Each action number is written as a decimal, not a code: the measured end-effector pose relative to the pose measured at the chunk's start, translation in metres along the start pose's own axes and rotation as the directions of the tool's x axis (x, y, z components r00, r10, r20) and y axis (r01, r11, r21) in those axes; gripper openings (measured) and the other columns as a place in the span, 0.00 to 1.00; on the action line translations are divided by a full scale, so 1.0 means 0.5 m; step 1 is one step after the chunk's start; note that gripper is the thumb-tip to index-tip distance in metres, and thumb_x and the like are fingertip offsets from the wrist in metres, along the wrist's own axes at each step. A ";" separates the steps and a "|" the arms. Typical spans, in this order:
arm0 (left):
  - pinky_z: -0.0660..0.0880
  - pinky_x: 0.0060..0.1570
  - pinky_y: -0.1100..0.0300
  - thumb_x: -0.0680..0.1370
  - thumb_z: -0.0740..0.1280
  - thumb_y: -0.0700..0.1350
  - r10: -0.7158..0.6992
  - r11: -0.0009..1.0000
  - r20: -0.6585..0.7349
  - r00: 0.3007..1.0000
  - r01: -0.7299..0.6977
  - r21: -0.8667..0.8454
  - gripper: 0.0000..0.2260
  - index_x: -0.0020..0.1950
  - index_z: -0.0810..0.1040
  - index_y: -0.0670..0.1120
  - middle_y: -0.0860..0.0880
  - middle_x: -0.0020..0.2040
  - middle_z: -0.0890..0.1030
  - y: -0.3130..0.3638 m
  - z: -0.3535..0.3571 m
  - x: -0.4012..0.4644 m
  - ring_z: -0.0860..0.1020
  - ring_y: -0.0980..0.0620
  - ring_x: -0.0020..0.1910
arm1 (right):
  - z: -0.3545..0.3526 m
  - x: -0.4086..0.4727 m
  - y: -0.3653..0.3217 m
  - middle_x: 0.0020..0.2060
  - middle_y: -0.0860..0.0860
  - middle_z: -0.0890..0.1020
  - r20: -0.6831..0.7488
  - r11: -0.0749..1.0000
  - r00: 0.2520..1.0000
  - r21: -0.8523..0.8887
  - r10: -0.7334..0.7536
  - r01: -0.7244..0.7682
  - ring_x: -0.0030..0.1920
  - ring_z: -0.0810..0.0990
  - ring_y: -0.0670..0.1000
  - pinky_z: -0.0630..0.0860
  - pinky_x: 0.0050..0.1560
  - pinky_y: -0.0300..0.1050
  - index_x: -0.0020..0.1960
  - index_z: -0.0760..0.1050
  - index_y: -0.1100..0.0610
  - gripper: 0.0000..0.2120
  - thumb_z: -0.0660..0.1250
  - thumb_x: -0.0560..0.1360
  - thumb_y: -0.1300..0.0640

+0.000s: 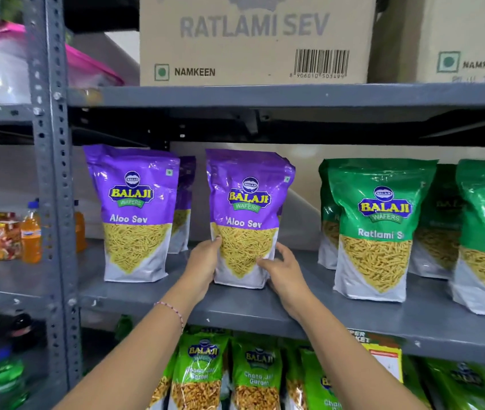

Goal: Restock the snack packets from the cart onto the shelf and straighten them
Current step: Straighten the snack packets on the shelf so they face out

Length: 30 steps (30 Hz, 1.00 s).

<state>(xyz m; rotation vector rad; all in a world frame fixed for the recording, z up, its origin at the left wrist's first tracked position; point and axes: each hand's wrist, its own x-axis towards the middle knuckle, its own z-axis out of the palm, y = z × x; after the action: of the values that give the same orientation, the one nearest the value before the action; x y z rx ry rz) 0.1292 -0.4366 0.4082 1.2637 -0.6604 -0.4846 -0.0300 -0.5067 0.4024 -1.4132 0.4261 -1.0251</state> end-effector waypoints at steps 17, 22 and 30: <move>0.72 0.36 0.63 0.78 0.67 0.42 0.192 0.975 -0.199 0.961 -0.210 -0.073 0.05 0.46 0.82 0.44 0.47 0.47 0.83 0.114 0.032 -0.006 0.77 0.57 0.38 | -0.025 0.082 -0.062 0.50 0.56 0.85 -0.208 0.991 0.978 0.132 -0.002 0.030 0.47 0.82 0.53 0.79 0.54 0.54 0.49 0.81 0.57 0.03 0.69 0.77 0.59; 0.71 0.38 0.61 0.78 0.67 0.44 0.176 0.982 -0.256 0.950 -0.187 -0.019 0.09 0.40 0.81 0.44 0.50 0.36 0.79 0.126 0.029 0.016 0.75 0.52 0.39 | -0.038 0.117 -0.054 0.47 0.60 0.86 -0.330 0.986 0.939 0.100 -0.095 0.135 0.49 0.85 0.59 0.80 0.56 0.56 0.37 0.81 0.54 0.06 0.77 0.70 0.57; 0.70 0.44 0.59 0.78 0.67 0.45 0.125 0.987 -0.268 0.955 -0.147 -0.065 0.12 0.55 0.82 0.39 0.52 0.38 0.79 0.121 0.030 0.022 0.76 0.50 0.45 | -0.045 0.109 -0.050 0.44 0.57 0.83 -0.318 0.966 0.943 0.195 -0.100 0.168 0.49 0.80 0.56 0.76 0.62 0.61 0.33 0.78 0.52 0.11 0.75 0.72 0.60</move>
<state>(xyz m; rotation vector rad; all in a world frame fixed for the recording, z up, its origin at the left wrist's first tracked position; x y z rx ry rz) 0.1254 -0.4394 0.4711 1.1679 -0.4922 -0.2223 -0.0266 -0.5591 0.4390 -1.0987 0.4294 -1.3695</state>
